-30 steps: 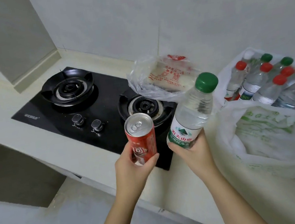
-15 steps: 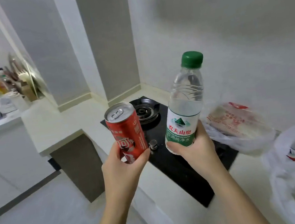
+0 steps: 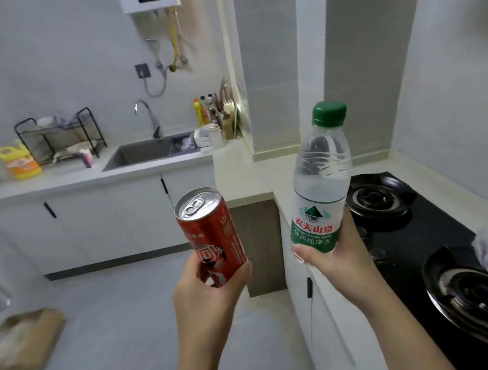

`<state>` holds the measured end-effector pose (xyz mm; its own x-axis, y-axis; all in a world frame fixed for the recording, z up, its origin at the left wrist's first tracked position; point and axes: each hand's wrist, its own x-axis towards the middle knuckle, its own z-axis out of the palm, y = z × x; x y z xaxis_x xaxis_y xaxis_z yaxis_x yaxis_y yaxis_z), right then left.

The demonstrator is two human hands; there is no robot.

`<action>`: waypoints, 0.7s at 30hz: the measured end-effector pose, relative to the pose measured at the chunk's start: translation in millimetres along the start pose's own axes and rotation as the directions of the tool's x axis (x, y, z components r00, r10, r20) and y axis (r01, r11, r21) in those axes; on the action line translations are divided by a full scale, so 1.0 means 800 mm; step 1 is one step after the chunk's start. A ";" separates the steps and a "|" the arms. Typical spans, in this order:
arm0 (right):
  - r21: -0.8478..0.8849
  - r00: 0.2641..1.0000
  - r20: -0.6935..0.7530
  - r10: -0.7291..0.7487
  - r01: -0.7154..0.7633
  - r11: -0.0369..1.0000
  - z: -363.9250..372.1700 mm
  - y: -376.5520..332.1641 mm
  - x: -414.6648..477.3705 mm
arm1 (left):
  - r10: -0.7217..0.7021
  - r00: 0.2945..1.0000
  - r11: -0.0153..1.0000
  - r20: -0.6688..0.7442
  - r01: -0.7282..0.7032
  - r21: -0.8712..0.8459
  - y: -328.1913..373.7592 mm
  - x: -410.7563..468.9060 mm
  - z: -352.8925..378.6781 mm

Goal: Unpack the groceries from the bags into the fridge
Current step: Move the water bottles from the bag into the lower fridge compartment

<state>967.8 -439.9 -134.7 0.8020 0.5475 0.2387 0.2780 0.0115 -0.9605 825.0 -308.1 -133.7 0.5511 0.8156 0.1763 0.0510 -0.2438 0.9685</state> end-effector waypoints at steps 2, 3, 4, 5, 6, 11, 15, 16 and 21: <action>0.003 0.997 0.071 -0.005 0.005 1.000 0.028 -0.008 0.005 | -0.009 0.997 1.000 -0.074 0.010 0.016 -0.001 0.002 -0.026; 0.006 0.995 0.102 -0.010 0.010 1.000 0.043 -0.011 0.007 | -0.014 0.994 0.999 -0.110 0.017 0.027 -0.003 0.003 -0.041; 0.010 0.991 0.129 -0.024 0.023 1.000 0.060 -0.014 0.009 | -0.020 0.989 0.999 -0.144 0.026 0.039 -0.004 0.003 -0.056; 0.011 0.987 0.153 -0.047 0.046 0.999 0.078 -0.019 0.011 | -0.026 0.983 0.998 -0.179 0.036 0.052 -0.005 0.004 -0.073; 0.012 0.982 0.177 -0.070 0.069 0.998 0.097 -0.023 0.012 | -0.032 0.977 0.997 -0.213 0.047 0.066 -0.007 0.005 -0.090; 0.056 0.936 0.332 -0.119 0.106 0.993 0.195 -0.051 0.008 | -0.014 0.930 0.984 -0.368 0.077 0.158 -0.020 0.001 -0.182; 0.117 0.891 0.436 -0.124 0.080 0.990 0.259 -0.065 -0.004 | 0.013 0.877 0.975 -0.480 0.096 0.202 -0.020 -0.006 -0.240; 0.131 0.880 0.459 -0.124 0.071 0.989 0.272 -0.068 -0.007 | 0.021 0.862 0.970 -0.507 0.104 0.218 -0.021 -0.010 -0.251; 0.184 0.820 0.553 -0.148 0.053 0.982 0.320 -0.089 -0.011 | -0.003 0.780 0.958 -0.626 0.182 0.223 -0.015 -0.035 -0.296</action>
<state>805.3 -231.3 -104.9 0.3239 0.9101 0.2586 0.2180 0.1942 -0.9564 611.9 -203.9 -108.8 -0.0913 0.9652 0.2449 0.3349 -0.2018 0.9204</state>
